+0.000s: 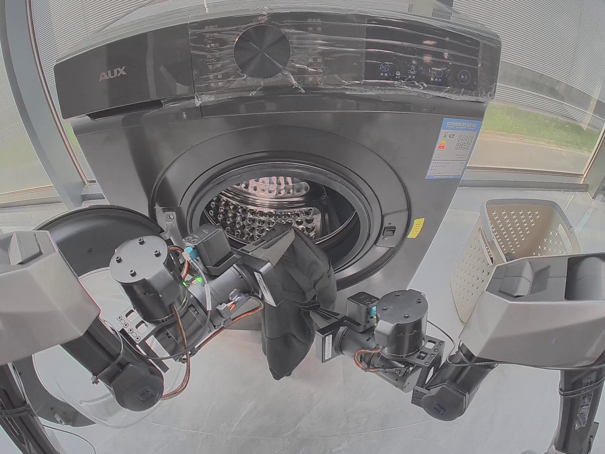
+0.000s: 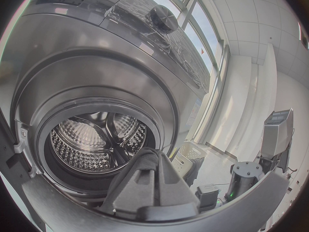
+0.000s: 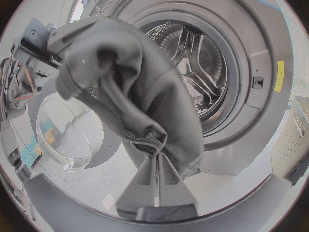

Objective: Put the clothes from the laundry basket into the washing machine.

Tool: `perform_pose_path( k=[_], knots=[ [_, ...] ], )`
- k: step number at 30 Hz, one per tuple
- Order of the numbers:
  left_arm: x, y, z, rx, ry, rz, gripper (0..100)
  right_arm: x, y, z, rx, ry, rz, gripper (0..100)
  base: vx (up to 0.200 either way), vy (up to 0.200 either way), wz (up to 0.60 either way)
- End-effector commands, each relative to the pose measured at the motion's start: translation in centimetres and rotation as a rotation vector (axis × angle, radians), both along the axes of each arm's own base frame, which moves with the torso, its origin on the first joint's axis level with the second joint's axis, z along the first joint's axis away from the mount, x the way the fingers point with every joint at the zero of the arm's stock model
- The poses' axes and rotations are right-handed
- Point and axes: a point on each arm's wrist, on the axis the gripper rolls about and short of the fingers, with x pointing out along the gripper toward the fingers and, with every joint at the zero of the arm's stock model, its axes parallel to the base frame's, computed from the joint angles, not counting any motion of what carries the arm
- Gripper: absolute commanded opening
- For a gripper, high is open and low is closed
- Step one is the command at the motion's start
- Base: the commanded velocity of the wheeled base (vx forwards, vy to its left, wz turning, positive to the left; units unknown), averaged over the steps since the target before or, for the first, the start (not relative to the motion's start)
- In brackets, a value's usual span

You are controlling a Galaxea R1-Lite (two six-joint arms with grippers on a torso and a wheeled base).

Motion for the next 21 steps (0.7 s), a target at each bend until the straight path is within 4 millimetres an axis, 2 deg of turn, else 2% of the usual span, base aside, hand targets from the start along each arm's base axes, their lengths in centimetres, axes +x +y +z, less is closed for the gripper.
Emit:
perform_pose_path(
  k=[1,6,8,13,18,21],
  knots=[
    [0.2,0.3,-0.1,0.002,0.004,0.009,0,-0.9,-0.9,1.7,0.013,-0.016,0.001,0,0.000,0.000,0.00],
    [0.1,0.8,-0.3,0.014,0.010,0.021,0,-1.9,-2.2,2.8,0.011,-0.018,-0.003,0,0.000,0.000,0.00],
    [-0.1,0.9,-0.4,0.017,0.016,0.023,0,-2.6,-3.2,3.4,0.005,-0.014,-0.009,0,0.000,0.000,0.00],
    [-0.4,1.1,-0.3,0.018,0.017,0.023,0,-3.3,-4.0,3.9,0.003,-0.010,-0.001,0,0.000,0.000,0.00],
    [-0.5,1.1,0.0,0.011,0.010,0.021,0,-3.4,-3.8,3.2,-0.011,0.006,0.008,0,0.000,0.000,0.00],
    [-0.5,1.0,0.0,0.010,0.009,0.018,0,-2.8,-3.2,1.4,-0.040,0.038,0.019,0,0.000,0.000,0.00]
  ],
)
